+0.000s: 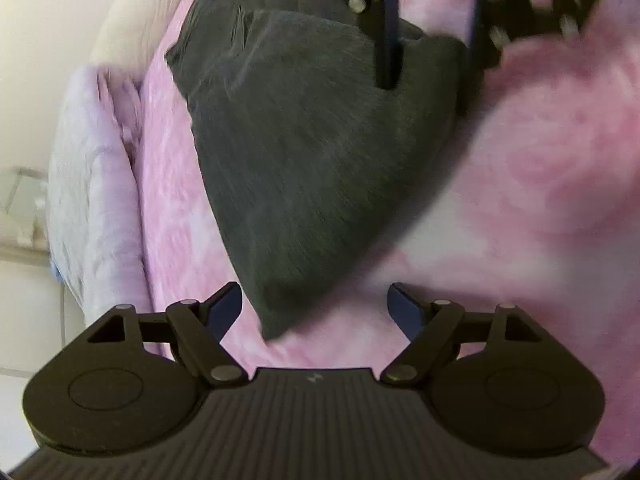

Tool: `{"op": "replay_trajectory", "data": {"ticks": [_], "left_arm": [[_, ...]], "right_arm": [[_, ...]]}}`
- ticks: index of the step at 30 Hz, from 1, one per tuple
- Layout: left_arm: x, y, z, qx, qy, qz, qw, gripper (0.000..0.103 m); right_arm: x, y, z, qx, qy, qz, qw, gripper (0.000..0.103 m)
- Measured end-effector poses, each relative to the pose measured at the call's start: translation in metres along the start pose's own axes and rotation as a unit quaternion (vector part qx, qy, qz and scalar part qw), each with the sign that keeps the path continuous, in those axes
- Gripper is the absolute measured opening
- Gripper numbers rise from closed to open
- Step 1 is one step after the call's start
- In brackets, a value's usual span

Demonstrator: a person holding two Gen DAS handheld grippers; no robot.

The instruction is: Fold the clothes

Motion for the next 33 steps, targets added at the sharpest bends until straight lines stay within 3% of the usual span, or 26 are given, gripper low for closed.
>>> {"op": "replay_trajectory", "data": {"ticks": [2, 5, 9, 13, 16, 20, 23, 27, 33], "left_arm": [[-0.004, -0.003, 0.009, 0.012, -0.011, 0.021, 0.9996, 0.073], [-0.011, -0.006, 0.024, 0.008, -0.015, 0.059, 0.9981, 0.033], [-0.03, -0.01, 0.018, 0.014, 0.015, 0.015, 0.9997, 0.016], [-0.047, -0.006, -0.009, 0.019, 0.019, -0.01, 0.9996, 0.014], [-0.048, 0.0, -0.042, 0.0, 0.038, -0.029, 0.9989, 0.014], [-0.038, 0.016, -0.098, -0.048, 0.098, -0.077, 0.991, 0.013], [-0.035, 0.016, -0.135, -0.071, 0.142, -0.116, 0.9805, 0.014], [-0.07, 0.004, -0.16, -0.073, 0.156, -0.158, 0.9721, 0.016], [-0.173, -0.043, -0.15, -0.054, 0.135, -0.184, 0.9721, 0.018]], "right_arm": [[0.01, -0.002, -0.011, 0.001, -0.012, 0.028, 1.0, 0.018], [0.02, -0.006, -0.033, 0.009, -0.029, 0.055, 0.998, 0.014], [0.031, -0.018, -0.052, 0.015, -0.036, 0.069, 0.997, 0.011], [0.029, -0.031, -0.076, 0.022, -0.05, 0.068, 0.996, 0.011], [0.016, -0.044, -0.1, 0.03, -0.076, 0.068, 0.994, 0.011], [-0.007, -0.062, -0.135, 0.044, -0.153, 0.069, 0.985, 0.011], [-0.015, -0.069, -0.159, 0.051, -0.231, 0.09, 0.967, 0.011], [0.009, -0.065, -0.183, 0.057, -0.285, 0.153, 0.944, 0.011], [0.118, -0.05, -0.217, 0.095, -0.274, 0.244, 0.925, 0.011]]}}
Point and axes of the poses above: each gripper's, at about its wrist camera, not at the fingertips, and z roughly the way its jaws point, x to its right, y to its underside, the point moved 1 cm from there along z, roughly the way its jaws point, and after that the axes turned 2 degrees about z, right-handed, at the moved point
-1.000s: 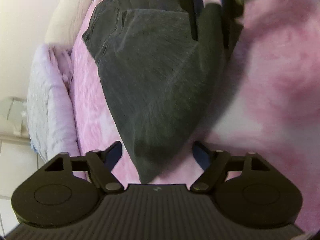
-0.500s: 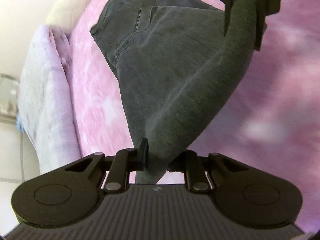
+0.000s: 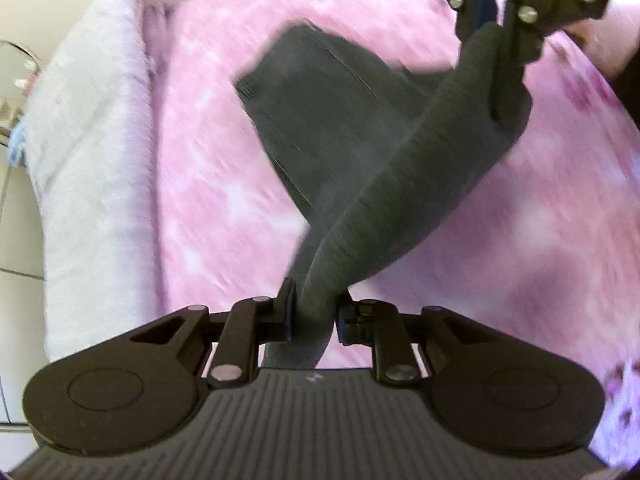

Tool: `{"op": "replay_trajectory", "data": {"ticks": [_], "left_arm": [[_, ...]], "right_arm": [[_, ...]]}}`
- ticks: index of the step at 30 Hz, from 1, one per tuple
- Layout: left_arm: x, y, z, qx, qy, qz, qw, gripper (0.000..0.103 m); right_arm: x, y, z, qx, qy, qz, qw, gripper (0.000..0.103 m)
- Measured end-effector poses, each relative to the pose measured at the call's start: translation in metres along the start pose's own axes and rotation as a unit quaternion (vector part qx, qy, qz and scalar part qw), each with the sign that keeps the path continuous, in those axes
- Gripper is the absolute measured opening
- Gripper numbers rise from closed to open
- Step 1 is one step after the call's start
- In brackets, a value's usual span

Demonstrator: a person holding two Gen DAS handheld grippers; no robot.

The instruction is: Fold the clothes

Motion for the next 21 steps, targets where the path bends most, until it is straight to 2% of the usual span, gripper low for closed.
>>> {"op": "replay_trajectory", "data": {"ticks": [3, 6, 10, 12, 13, 15, 17, 19, 21], "left_arm": [[-0.036, -0.051, 0.007, 0.011, -0.008, 0.0, 0.9999, 0.022], [-0.067, -0.108, 0.032, 0.016, -0.011, 0.0, 0.9998, 0.022], [-0.101, -0.179, 0.098, 0.013, 0.0, -0.018, 0.9998, 0.022], [-0.112, -0.209, 0.139, 0.003, 0.01, -0.03, 0.9995, 0.024], [-0.116, -0.217, 0.159, -0.004, 0.01, -0.043, 0.999, 0.026], [-0.125, -0.233, 0.199, -0.019, 0.009, -0.068, 0.9975, 0.038], [-0.135, -0.242, 0.233, -0.035, 0.017, -0.108, 0.9934, 0.038], [-0.143, -0.238, 0.251, -0.046, 0.026, -0.157, 0.9862, 0.043], [-0.151, -0.232, 0.258, -0.044, 0.036, -0.203, 0.9776, 0.043]], "right_arm": [[0.05, -0.01, -0.04, 0.032, 0.013, 0.034, 0.999, 0.011], [0.109, -0.002, -0.068, 0.055, 0.022, 0.068, 0.996, 0.011], [0.203, 0.022, -0.088, 0.073, 0.013, 0.137, 0.988, 0.011], [0.252, 0.035, -0.089, 0.074, 0.006, 0.185, 0.98, 0.011], [0.276, 0.042, -0.089, 0.074, 0.003, 0.209, 0.975, 0.011], [0.321, 0.063, -0.08, 0.069, -0.003, 0.26, 0.963, 0.011], [0.365, 0.087, -0.062, 0.055, -0.007, 0.317, 0.947, 0.013], [0.399, 0.107, -0.044, 0.027, 0.025, 0.341, 0.939, 0.016], [0.417, 0.122, -0.039, 0.013, 0.043, 0.351, 0.935, 0.023]]}}
Point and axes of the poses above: each gripper's, at about its wrist camera, not at the fingertips, and z roughly the way its jaws point, x to its right, y to its underside, the point moved 1 cm from there along z, roughly the way its jaws point, and after that the axes turned 2 degrees about z, right-handed, at the moved point
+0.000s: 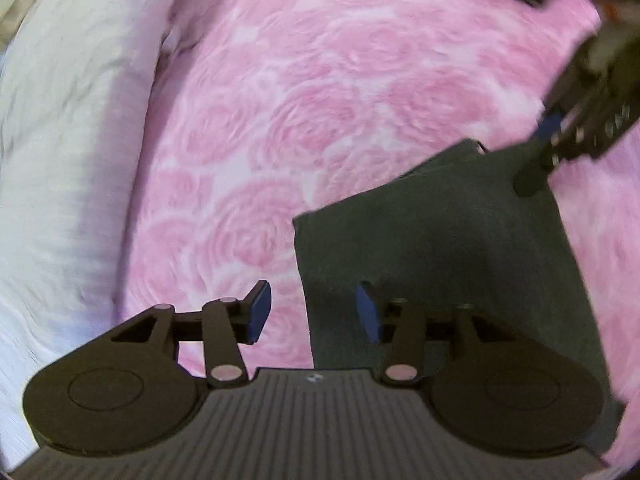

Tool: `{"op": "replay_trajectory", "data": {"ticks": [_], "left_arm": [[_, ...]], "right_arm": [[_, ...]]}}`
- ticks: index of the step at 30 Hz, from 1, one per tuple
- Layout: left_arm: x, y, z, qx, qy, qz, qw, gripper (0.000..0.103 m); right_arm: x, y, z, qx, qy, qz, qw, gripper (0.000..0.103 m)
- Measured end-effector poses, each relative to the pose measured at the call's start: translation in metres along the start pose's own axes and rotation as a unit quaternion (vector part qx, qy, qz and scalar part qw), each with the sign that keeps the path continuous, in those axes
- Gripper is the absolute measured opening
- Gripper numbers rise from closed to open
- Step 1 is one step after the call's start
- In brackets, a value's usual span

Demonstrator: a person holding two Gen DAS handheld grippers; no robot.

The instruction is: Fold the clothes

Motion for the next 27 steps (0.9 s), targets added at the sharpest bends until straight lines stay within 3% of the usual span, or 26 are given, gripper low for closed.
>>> {"op": "replay_trajectory", "data": {"ticks": [2, 4, 7, 9, 10, 11, 12, 17, 20, 27], "left_arm": [[-0.008, 0.011, 0.002, 0.002, 0.018, -0.05, 0.9986, 0.044], [-0.022, 0.019, 0.011, 0.008, 0.049, -0.111, 0.9925, 0.044], [-0.04, 0.027, 0.022, 0.023, 0.089, -0.199, 0.9756, 0.041], [-0.054, 0.027, 0.035, 0.034, 0.111, -0.258, 0.9591, 0.031], [-0.059, 0.027, 0.041, 0.037, 0.128, -0.286, 0.9489, 0.024], [-0.065, 0.026, 0.046, 0.04, 0.145, -0.314, 0.9375, 0.015], [-0.067, 0.024, 0.048, 0.04, 0.143, -0.321, 0.9356, 0.014], [-0.062, 0.006, 0.061, 0.039, 0.114, -0.278, 0.953, 0.01], [-0.054, -0.001, 0.084, 0.031, 0.102, -0.264, 0.9586, 0.01], [-0.056, 0.004, 0.092, 0.047, 0.104, -0.274, 0.9549, 0.012]], "right_arm": [[0.008, 0.007, -0.003, 0.008, -0.018, 0.019, 1.0, 0.025], [0.007, 0.014, -0.009, 0.021, -0.026, 0.033, 0.999, 0.038], [0.006, 0.024, -0.015, 0.044, -0.044, 0.069, 0.996, 0.04], [0.007, 0.026, -0.011, 0.052, -0.049, 0.088, 0.994, 0.04], [0.009, 0.025, -0.009, 0.048, -0.046, 0.097, 0.993, 0.026], [0.01, 0.024, -0.006, 0.045, -0.044, 0.105, 0.992, 0.02], [0.011, 0.022, -0.004, 0.042, -0.042, 0.113, 0.992, 0.015], [0.005, 0.011, -0.013, 0.056, -0.035, 0.103, 0.993, 0.012], [0.025, 0.011, 0.009, 0.05, -0.016, 0.123, 0.991, 0.012], [0.042, 0.015, 0.008, 0.048, -0.029, 0.148, 0.987, 0.017]]}}
Point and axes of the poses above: each gripper's, at about its wrist camera, not at the fingertips, and z roughly the way its jaws point, x to its right, y to its underside, the point moved 1 cm from there along z, roughly the way its jaws point, and after that the axes turned 2 degrees about z, right-handed, at the moved point
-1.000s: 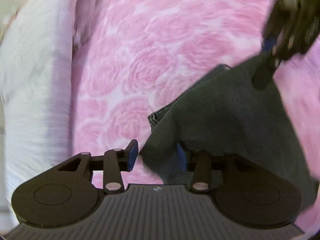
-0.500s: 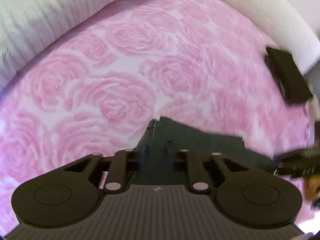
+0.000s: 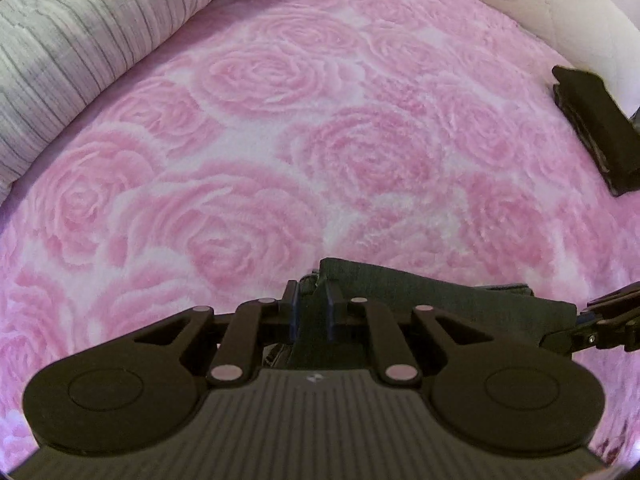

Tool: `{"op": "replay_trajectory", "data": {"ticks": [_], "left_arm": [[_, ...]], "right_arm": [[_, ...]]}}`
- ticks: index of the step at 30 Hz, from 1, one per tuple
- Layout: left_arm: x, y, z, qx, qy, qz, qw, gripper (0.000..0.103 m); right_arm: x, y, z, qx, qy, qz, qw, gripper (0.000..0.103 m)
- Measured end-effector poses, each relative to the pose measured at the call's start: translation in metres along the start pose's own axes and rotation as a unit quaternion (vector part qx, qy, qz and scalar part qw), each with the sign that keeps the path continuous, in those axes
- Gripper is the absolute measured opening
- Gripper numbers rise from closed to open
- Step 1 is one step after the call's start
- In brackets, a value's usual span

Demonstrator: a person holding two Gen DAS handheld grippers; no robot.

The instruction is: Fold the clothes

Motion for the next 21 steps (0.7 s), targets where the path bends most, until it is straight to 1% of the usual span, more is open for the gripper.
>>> {"op": "replay_trajectory", "data": {"ticks": [1, 2, 3, 5, 7, 8, 9, 10, 11, 13, 15, 16, 18, 21], "left_arm": [[-0.002, 0.0, -0.004, 0.0, 0.003, -0.004, 1.0, 0.013], [-0.004, 0.0, -0.01, 0.003, 0.002, -0.003, 1.0, 0.016], [-0.005, 0.001, -0.017, 0.006, 0.001, -0.002, 1.0, 0.017], [-0.007, 0.002, -0.034, 0.019, -0.006, 0.007, 0.9998, 0.017], [-0.002, 0.007, -0.054, 0.04, -0.017, 0.033, 0.9985, 0.016], [0.003, 0.011, -0.061, 0.044, -0.01, 0.048, 0.9978, 0.016], [0.009, 0.014, -0.067, 0.048, -0.003, 0.062, 0.9969, 0.016], [0.014, 0.017, -0.067, 0.042, 0.005, 0.071, 0.9966, 0.016], [0.021, 0.021, -0.062, 0.031, 0.012, 0.085, 0.9958, 0.016], [0.033, 0.027, -0.045, 0.01, 0.011, 0.113, 0.9935, 0.017], [0.037, 0.031, -0.024, -0.006, -0.004, 0.125, 0.9921, 0.018], [0.039, 0.033, -0.014, -0.013, -0.012, 0.131, 0.9913, 0.018], [0.035, 0.035, -0.004, -0.01, -0.015, 0.121, 0.9925, 0.019], [0.029, 0.04, -0.008, -0.001, -0.009, 0.105, 0.9944, 0.019]], "right_arm": [[-0.007, 0.001, -0.004, 0.006, 0.014, -0.009, 1.0, 0.026], [-0.014, 0.002, -0.008, 0.012, 0.028, -0.017, 0.999, 0.032], [-0.022, 0.002, -0.012, 0.018, 0.042, -0.026, 0.999, 0.035], [-0.04, 0.006, -0.024, 0.038, 0.061, -0.052, 0.996, 0.035], [-0.065, 0.015, -0.039, 0.087, 0.087, -0.108, 0.986, 0.035], [-0.077, 0.02, -0.046, 0.111, 0.1, -0.136, 0.979, 0.035], [-0.088, 0.025, -0.043, 0.111, 0.098, -0.167, 0.975, 0.035], [-0.098, 0.031, -0.041, 0.11, 0.096, -0.198, 0.969, 0.035], [-0.104, 0.035, -0.03, 0.094, 0.097, -0.223, 0.965, 0.035], [-0.107, 0.04, -0.004, 0.067, 0.129, -0.263, 0.954, 0.035], [-0.098, 0.037, 0.025, 0.033, 0.174, -0.274, 0.945, 0.034], [-0.091, 0.034, 0.032, 0.032, 0.173, -0.266, 0.948, 0.034], [-0.08, 0.026, 0.041, 0.034, 0.167, -0.257, 0.951, 0.033], [-0.07, 0.014, 0.041, 0.036, 0.159, -0.258, 0.952, 0.032]]}}
Point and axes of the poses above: each gripper's, at about its wrist camera, not at the fingertips, and z roughly the way its jaws point, x to its right, y to its underside, the point moved 1 cm from there along z, roughly the way its jaws point, and after that the axes turned 2 degrees about z, right-handed, at the moved point
